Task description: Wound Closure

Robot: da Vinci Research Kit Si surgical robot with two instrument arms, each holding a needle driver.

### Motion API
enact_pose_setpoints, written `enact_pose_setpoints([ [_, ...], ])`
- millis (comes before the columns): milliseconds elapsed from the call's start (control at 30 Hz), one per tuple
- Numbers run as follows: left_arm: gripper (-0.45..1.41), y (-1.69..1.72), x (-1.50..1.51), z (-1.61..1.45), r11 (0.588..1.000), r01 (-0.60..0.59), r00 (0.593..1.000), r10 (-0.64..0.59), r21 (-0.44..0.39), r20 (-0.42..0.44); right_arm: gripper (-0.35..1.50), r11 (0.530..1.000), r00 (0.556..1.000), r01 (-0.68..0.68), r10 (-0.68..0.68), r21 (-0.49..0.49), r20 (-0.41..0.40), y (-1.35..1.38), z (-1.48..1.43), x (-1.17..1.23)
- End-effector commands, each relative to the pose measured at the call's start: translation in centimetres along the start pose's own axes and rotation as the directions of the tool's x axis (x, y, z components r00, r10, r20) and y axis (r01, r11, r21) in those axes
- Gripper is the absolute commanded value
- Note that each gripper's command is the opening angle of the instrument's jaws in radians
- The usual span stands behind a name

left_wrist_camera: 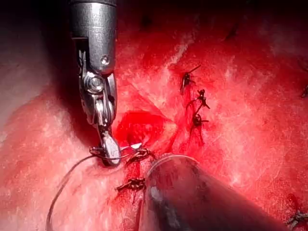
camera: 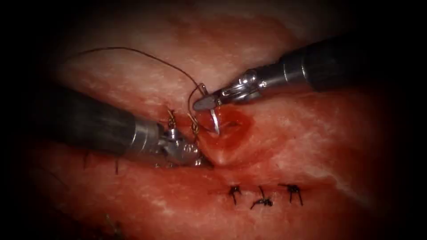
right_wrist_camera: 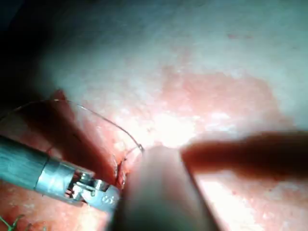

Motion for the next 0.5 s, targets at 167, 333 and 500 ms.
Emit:
enact_pose_setpoints([
  [167, -0.06, 0.04, -0.02, 0.07, 1.000, -0.001, 1.000, 0.001, -0.003, 0.001, -0.35, 1.000, 1.000, 0.004, -0.004, -0.002, 0.016, 0.01, 0.12, -0.13],
  [333, -0.08, 0.04, -0.02, 0.07, 1.000, -0.001, 1.000, 0.001, -0.003, 0.001, -0.35, 1.000, 1.000, -0.008, 0.008, 0.002, 0.009, 0.00, 0.10, -0.18],
  [500, -0.08, 0.04, -0.02, 0.07, 1.000, -0.001, 1.000, 0.001, -0.003, 0.001, -0.35, 0.999, 0.999, -0.048, 0.049, 0.017, -0.016, -0.08, 0.03, -0.25],
])
